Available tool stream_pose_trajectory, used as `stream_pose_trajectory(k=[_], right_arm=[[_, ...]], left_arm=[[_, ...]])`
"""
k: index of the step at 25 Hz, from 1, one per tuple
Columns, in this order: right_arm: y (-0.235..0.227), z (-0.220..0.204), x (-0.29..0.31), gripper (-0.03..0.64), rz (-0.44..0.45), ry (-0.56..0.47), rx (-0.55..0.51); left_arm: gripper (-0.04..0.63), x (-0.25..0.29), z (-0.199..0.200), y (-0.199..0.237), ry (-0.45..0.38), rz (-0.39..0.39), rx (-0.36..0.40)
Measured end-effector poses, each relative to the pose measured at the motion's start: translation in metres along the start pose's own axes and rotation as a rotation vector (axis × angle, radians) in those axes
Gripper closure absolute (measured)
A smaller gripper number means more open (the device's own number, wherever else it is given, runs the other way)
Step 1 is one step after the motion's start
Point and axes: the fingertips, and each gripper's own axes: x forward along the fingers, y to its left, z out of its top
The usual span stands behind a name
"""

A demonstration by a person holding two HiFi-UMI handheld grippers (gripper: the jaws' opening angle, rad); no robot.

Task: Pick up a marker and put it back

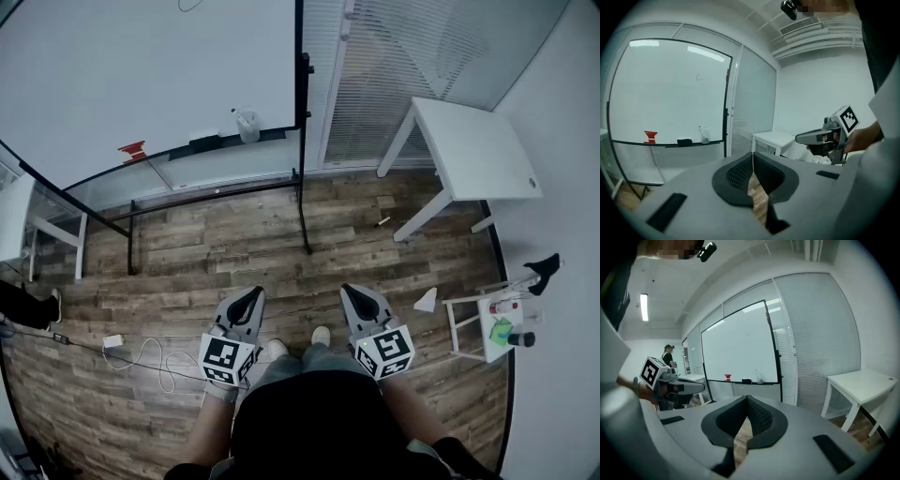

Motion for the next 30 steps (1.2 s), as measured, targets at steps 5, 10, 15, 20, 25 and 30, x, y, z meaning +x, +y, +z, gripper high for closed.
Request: stream_pose_trajectory(k=[5,10,15,20,25,30], right_arm=[[0.024,0.003,0.014,0.591,0.006,0.006,-0.016],[0.039,0.006,0.03,0.591,-0.01,-0.003,-0.021],[0.046,0.017,0.048,0.585,-0.048,-0.052,-0.005],[0.037,0.015,0.064,0.512,-0.077,-0.044,0.002],[0.006,0.021,0.096,0.512,-0.093,-0.045,0.022],[-0.043,0.034,0.148,0.514,-0.076,-0.039,0.04]], left_arm=[[0.574,-0.015,-0.005,0.019,-0.009,-0.012,-0.016],[0.574,-0.023,-0.008,0.038,-0.026,-0.036,-0.033],[0.575,-0.026,-0.013,0.061,-0.026,-0.064,-0.045],[0.575,-0.011,-0.022,0.078,-0.001,-0.083,-0.051],[0.575,0.028,-0.02,0.097,0.016,-0.092,-0.045],[0.575,0.09,-0.008,0.123,0.042,-0.084,-0.025]])
